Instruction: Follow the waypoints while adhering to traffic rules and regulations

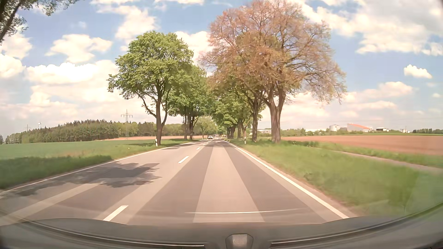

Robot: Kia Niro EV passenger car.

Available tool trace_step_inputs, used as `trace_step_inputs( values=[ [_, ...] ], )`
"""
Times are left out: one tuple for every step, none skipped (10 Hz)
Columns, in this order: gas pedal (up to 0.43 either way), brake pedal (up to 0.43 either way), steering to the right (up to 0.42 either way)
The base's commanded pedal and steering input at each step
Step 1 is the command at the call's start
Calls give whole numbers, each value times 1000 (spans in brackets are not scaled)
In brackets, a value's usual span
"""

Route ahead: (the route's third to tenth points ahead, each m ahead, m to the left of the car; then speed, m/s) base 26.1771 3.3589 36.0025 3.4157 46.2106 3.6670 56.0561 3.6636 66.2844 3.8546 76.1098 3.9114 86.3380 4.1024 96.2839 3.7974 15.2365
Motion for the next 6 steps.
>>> trace_step_inputs(
  values=[
    [79,0,-6],
    [79,0,-6],
    [79,0,-6],
    [79,0,-5],
    [79,0,-4],
    [79,0,-4]
  ],
)
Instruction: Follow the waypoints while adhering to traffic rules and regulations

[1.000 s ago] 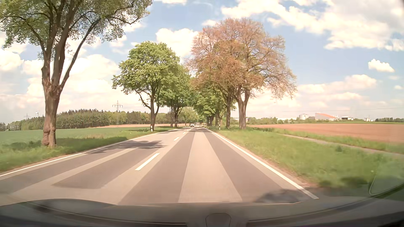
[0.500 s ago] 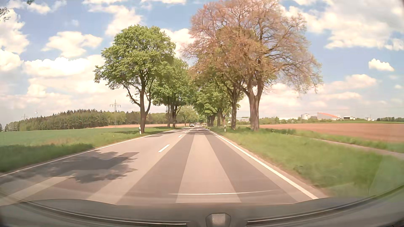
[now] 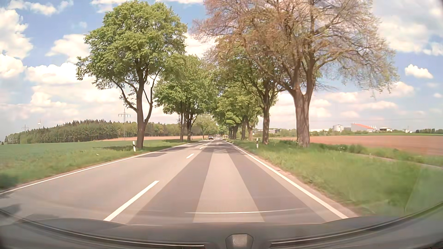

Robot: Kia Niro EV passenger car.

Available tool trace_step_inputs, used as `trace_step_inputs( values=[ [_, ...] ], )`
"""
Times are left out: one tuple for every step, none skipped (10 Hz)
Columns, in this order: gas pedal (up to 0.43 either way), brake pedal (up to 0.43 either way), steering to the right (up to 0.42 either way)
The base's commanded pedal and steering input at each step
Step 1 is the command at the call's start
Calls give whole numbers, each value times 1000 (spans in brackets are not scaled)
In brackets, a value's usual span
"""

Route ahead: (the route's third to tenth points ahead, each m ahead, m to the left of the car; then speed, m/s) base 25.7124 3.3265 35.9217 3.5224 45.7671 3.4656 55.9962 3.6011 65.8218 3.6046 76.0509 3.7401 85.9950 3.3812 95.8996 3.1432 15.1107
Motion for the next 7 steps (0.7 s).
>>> trace_step_inputs(
  values=[
    [79,0,-4],
    [79,0,-4],
    [79,0,-3],
    [79,0,-4],
    [79,0,-4],
    [79,0,-4],
    [79,0,-4]
  ],
)
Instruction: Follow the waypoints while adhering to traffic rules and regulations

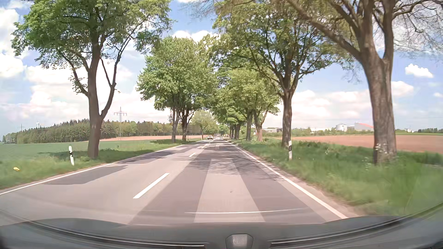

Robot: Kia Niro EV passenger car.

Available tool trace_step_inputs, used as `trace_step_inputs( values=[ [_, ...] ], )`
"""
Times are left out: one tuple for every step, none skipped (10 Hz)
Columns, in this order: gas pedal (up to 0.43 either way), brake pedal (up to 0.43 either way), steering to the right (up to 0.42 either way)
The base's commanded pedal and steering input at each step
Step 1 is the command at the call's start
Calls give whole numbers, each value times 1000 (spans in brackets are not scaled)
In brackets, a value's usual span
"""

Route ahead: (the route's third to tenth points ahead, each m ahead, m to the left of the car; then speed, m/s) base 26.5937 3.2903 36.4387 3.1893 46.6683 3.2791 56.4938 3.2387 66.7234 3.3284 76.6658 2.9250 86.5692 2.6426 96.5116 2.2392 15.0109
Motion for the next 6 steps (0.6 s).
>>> trace_step_inputs(
  values=[
    [79,0,-4],
    [79,0,-4],
    [79,0,-4],
    [98,0,-4],
    [110,0,-4],
    [157,0,-4]
  ],
)
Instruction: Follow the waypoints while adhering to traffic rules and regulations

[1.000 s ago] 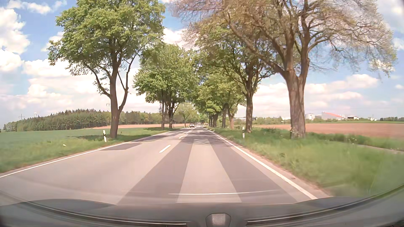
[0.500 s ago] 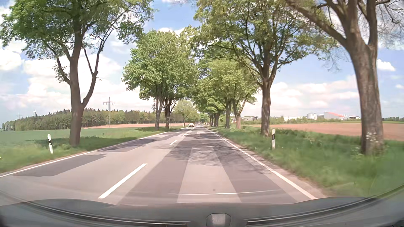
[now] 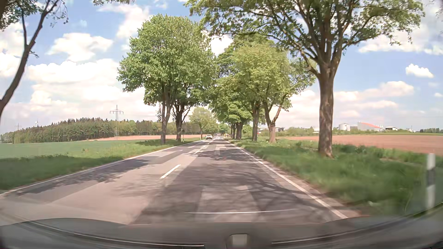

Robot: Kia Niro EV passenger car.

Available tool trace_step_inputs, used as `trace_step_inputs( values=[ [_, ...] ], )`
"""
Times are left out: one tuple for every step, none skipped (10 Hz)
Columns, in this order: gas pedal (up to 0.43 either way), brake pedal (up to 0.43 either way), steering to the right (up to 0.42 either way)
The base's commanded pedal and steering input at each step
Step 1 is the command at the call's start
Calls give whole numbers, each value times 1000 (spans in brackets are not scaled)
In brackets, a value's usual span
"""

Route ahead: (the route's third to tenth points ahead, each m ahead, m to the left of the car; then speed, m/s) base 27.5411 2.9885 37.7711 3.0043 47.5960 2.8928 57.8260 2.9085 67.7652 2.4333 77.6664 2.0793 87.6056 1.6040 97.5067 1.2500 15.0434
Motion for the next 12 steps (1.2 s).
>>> trace_step_inputs(
  values=[
    [189,0,-4],
    [189,0,-4],
    [189,0,-4],
    [189,0,-4],
    [189,0,-4],
    [189,0,-3],
    [189,0,-3],
    [189,0,-3],
    [177,0,-3],
    [169,0,-3],
    [157,0,-3],
    [150,0,-3]
  ],
)
